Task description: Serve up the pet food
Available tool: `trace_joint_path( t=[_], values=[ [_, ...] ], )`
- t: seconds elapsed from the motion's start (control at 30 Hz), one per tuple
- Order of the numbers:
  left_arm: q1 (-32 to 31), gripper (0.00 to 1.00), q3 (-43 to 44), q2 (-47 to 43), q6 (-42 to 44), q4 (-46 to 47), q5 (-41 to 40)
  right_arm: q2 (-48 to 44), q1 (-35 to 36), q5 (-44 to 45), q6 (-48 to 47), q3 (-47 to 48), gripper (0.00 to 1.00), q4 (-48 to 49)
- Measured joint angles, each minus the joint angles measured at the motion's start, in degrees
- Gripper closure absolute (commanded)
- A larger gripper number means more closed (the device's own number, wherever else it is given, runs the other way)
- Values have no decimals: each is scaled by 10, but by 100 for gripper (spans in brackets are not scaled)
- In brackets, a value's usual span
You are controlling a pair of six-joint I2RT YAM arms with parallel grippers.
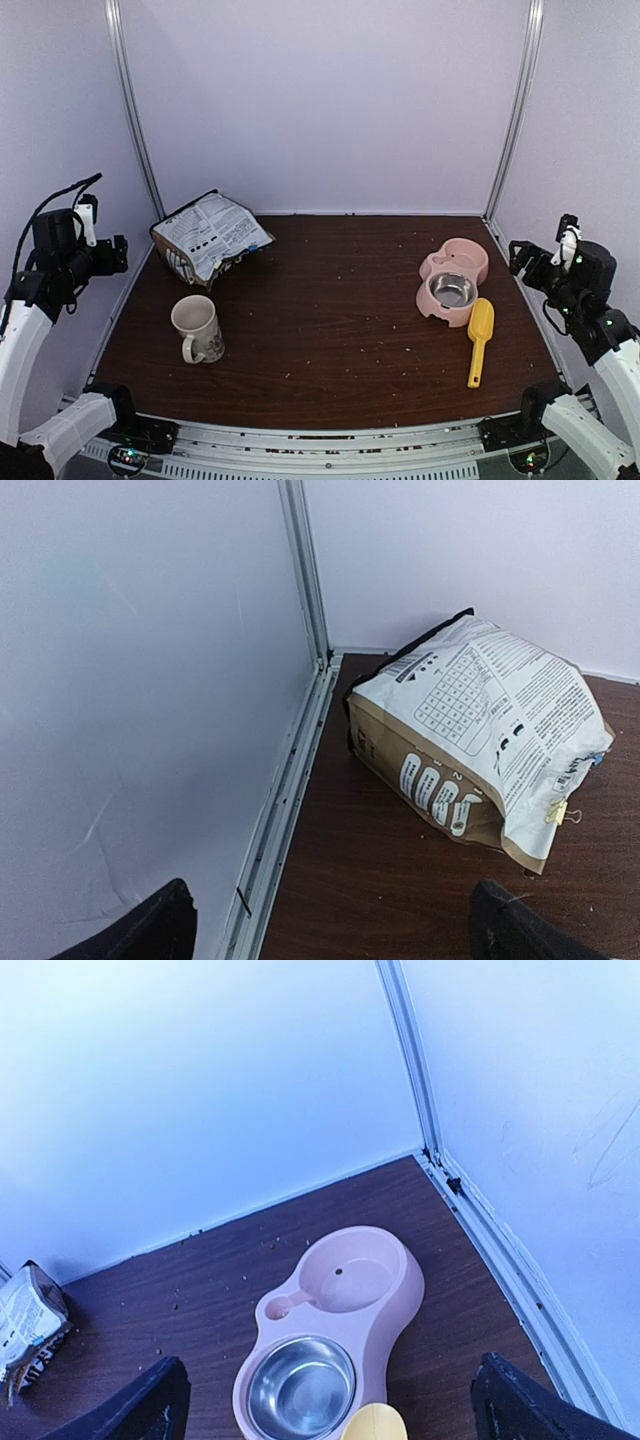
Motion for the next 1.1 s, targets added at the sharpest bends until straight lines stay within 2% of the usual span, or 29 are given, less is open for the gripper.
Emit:
trace_joint_path(
  t=[0.13, 0.37, 0.53, 0.63, 0.8, 0.93, 1.1],
  values=[
    [0, 2, 16, 13, -16, -2, 16, -13, 0, 7, 8, 0, 0, 13],
    [-19, 2, 118, 96, -44, -14, 80, 38, 0, 4, 14, 14, 0, 0],
    [-155, 2, 250, 254, -24, -47, 54, 86, 0, -29, 16, 32, 0, -2],
    [-209, 2, 319, 369, -3, -65, 47, 114, 0, -56, 24, 35, 0, -2],
    [-240, 3, 418, 535, 31, -127, 31, 140, 0, -98, 36, 34, 0, 12],
    [-250, 5, 497, 635, 50, -167, 17, 161, 1, -123, 47, 34, 0, 38],
    [-269, 21, 530, 698, 66, -185, 9, 186, 3, -138, 58, 34, 0, 55]
  ],
)
